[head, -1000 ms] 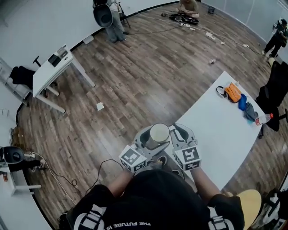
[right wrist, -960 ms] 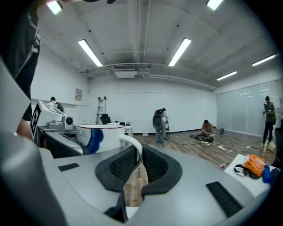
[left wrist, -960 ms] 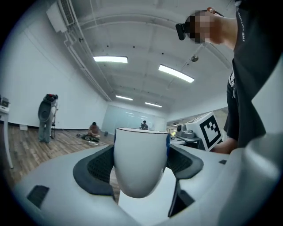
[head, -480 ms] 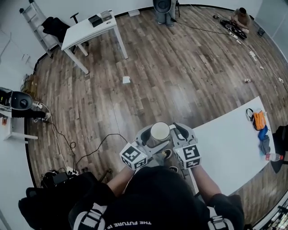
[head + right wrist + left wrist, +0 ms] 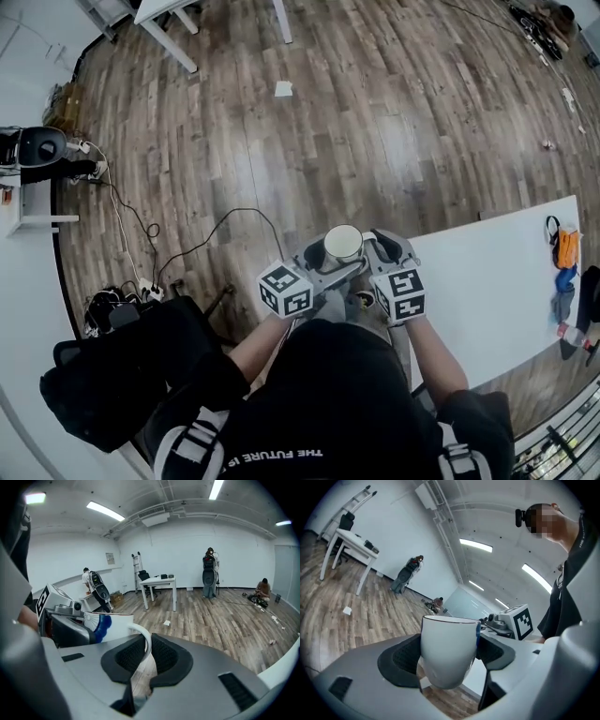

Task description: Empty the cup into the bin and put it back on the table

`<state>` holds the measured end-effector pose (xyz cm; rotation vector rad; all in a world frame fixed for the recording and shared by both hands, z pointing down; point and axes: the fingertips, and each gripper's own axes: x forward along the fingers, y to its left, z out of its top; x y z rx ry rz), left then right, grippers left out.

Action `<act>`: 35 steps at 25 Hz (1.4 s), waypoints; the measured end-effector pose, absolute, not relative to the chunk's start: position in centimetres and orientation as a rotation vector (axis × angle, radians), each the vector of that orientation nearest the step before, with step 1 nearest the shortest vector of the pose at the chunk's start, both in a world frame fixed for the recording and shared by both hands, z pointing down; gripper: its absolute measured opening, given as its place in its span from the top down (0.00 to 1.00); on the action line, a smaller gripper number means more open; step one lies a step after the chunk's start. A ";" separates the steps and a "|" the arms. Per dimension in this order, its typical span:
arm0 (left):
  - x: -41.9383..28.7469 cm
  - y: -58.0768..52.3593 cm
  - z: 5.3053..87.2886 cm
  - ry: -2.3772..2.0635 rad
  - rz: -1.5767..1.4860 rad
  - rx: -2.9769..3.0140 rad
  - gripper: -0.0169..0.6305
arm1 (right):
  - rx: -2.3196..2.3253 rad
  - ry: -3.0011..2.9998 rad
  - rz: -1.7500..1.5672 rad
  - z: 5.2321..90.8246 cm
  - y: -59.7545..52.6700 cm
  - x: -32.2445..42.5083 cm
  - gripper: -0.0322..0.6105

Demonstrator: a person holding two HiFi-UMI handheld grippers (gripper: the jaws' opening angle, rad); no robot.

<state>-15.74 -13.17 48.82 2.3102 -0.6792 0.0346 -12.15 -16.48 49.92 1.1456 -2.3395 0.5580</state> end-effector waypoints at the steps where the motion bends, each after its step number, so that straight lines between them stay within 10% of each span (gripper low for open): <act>1: -15.8 -13.5 49.9 -0.669 0.029 2.274 0.41 | 1.128 -2.320 0.583 51.1 -16.7 -12.2 0.87; 35: -17.4 -13.9 62.5 -0.633 0.006 1.933 0.41 | 0.935 -2.123 0.826 64.2 -16.5 -13.6 0.87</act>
